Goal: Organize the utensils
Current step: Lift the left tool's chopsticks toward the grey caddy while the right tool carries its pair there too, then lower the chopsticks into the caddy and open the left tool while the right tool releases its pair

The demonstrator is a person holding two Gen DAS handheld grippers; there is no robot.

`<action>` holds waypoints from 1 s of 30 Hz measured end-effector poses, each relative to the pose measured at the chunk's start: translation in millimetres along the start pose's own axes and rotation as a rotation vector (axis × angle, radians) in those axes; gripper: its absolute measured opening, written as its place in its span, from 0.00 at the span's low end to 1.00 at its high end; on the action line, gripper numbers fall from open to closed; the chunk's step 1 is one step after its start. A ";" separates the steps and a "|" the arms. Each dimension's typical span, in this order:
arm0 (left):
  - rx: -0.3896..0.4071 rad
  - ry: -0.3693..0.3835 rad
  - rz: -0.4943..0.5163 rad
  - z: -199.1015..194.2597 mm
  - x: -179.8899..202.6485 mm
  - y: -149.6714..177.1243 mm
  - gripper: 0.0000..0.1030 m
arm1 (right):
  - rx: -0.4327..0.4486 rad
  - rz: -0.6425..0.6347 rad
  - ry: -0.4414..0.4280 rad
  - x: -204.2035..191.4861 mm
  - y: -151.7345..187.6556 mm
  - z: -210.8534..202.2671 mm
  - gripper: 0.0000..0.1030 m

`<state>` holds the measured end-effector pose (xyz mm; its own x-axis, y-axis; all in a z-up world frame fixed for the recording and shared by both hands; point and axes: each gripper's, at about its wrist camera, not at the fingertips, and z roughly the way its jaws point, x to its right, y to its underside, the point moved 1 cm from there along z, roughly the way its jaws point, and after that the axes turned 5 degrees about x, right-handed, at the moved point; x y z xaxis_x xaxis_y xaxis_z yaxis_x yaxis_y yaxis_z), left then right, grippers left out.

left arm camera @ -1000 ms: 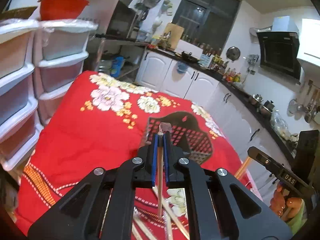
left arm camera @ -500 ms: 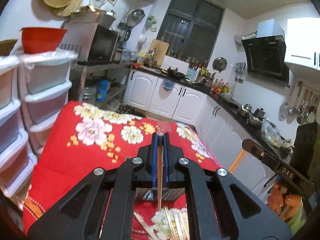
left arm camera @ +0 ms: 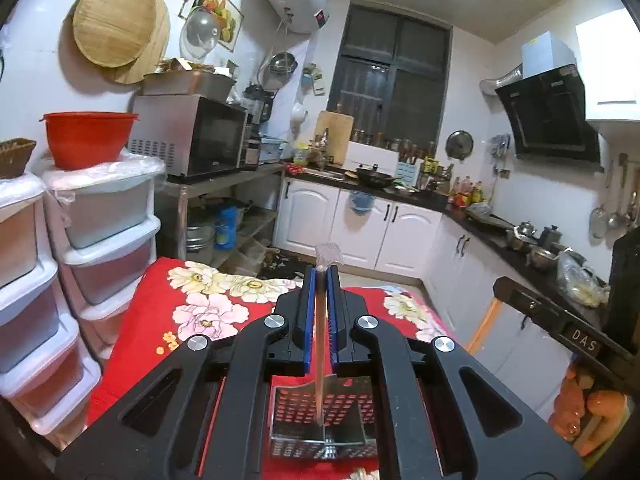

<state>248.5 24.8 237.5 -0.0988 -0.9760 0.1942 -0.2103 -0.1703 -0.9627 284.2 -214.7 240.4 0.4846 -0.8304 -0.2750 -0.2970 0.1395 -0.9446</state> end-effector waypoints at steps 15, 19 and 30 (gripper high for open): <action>-0.097 -0.036 -0.011 45.0 -21.8 65.1 0.01 | -0.045 -0.010 0.044 11.5 48.9 46.8 0.05; -0.110 -0.045 -0.012 48.2 -26.3 76.1 0.01 | -0.061 0.000 0.036 12.5 62.3 57.7 0.05; -0.143 -0.046 -0.018 55.7 -31.7 93.9 0.01 | -0.086 0.026 0.075 26.2 83.1 67.3 0.06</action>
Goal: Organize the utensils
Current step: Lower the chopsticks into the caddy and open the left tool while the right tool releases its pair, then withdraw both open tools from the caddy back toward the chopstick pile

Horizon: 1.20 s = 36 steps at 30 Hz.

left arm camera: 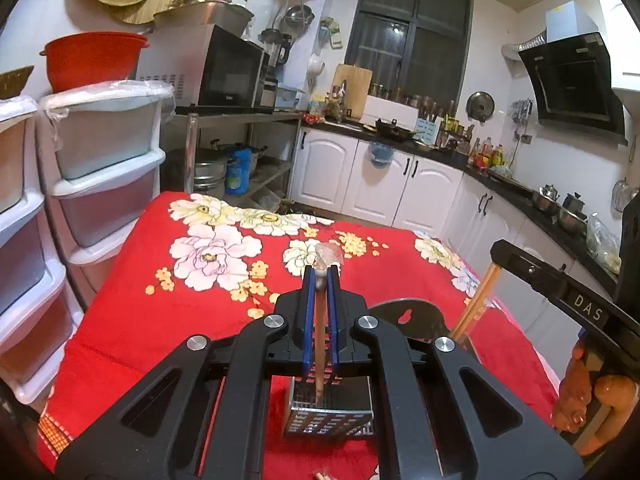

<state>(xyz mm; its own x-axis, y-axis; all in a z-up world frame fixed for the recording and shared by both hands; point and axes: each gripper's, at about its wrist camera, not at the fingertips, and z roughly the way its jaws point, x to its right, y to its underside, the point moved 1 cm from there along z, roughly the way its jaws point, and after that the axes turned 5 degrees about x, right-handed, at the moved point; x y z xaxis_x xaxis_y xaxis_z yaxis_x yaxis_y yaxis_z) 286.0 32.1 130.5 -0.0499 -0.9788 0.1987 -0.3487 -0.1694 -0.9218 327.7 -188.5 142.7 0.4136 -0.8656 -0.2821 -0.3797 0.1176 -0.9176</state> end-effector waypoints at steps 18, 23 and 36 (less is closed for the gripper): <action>-0.037 -0.033 -0.055 -15.9 -14.0 16.8 0.36 | -0.045 0.048 0.060 25.4 16.4 -27.1 0.47; -0.026 -0.034 -0.064 -31.4 -16.7 17.9 0.53 | -0.040 0.001 0.080 20.1 21.2 -44.8 0.63; -0.046 -0.038 -0.089 -71.6 -26.7 53.1 0.86 | -0.070 -0.070 0.090 5.3 55.7 -78.2 0.79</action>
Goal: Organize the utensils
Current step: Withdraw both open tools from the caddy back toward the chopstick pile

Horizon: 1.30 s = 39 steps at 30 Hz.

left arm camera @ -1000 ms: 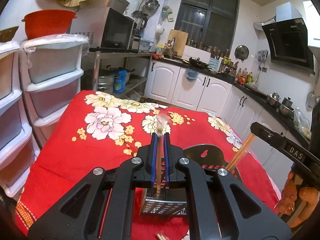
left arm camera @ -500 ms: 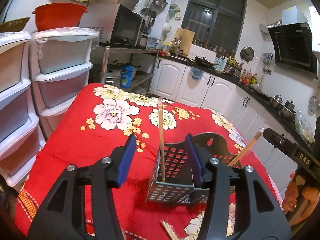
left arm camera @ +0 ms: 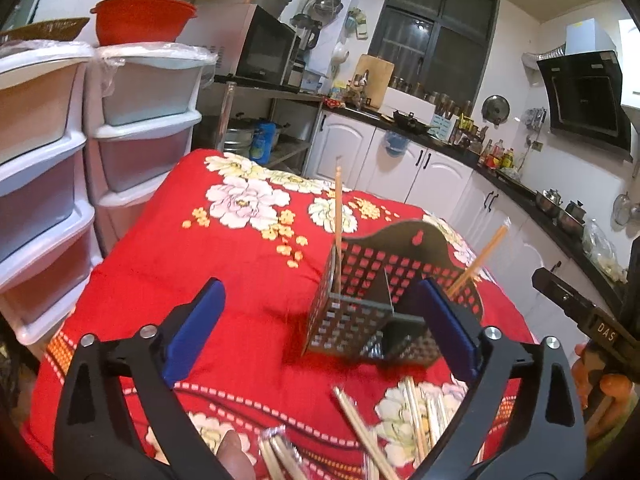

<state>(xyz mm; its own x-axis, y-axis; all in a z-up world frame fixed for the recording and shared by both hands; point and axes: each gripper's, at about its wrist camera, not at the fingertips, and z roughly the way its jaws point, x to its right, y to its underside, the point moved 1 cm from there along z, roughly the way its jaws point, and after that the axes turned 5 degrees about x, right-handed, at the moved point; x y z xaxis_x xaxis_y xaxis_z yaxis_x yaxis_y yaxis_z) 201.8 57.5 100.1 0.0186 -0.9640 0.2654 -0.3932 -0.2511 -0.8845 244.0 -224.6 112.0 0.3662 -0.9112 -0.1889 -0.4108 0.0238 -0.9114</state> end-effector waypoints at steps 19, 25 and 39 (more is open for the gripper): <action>-0.045 -0.003 -0.017 -27.0 -9.8 41.6 0.89 | -0.074 -0.045 -0.014 -13.1 46.0 -31.6 0.82; -0.089 -0.013 -0.034 -27.1 -17.6 59.3 0.89 | -0.111 -0.047 -0.014 -12.3 61.1 -33.4 0.82; -0.171 -0.037 -0.036 -31.2 -36.5 93.5 0.89 | -0.212 -0.067 -0.012 -14.5 99.3 -32.0 0.81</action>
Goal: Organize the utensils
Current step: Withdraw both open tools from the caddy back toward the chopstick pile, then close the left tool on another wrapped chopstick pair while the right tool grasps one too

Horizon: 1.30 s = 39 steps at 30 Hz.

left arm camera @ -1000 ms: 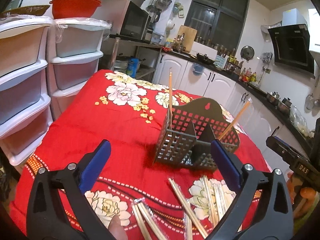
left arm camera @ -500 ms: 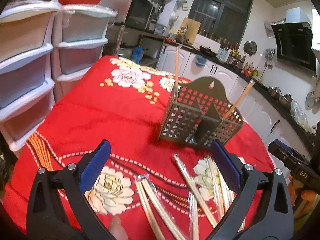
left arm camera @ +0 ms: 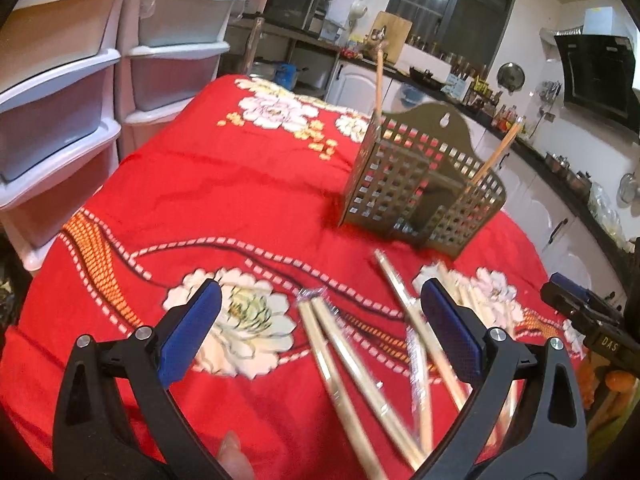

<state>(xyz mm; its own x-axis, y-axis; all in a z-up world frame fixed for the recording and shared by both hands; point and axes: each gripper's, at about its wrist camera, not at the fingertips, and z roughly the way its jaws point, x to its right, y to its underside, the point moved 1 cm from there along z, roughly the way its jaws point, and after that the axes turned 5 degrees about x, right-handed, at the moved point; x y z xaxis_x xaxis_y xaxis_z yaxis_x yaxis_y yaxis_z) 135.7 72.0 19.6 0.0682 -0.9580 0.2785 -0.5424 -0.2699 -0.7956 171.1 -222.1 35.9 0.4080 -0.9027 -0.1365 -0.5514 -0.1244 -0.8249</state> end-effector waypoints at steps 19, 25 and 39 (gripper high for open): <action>-0.190 -0.022 0.069 28.5 -4.0 48.0 0.36 | -0.168 0.006 -0.015 -0.3 34.3 34.0 0.47; -0.199 -0.051 0.104 42.2 -0.7 44.2 0.30 | -0.226 0.032 0.004 9.5 35.0 58.6 0.34; -0.237 -0.066 0.094 71.6 -7.2 21.7 0.26 | -0.276 0.021 0.041 16.9 18.8 101.3 0.29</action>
<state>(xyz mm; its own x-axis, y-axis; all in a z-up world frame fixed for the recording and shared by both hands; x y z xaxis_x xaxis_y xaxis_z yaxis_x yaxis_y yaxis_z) 183.4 66.0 -38.2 0.0583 -0.9842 0.1670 -0.7296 -0.1562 -0.6658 241.4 -198.0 -37.5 0.3671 -0.9217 -0.1251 -0.7391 -0.2074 -0.6408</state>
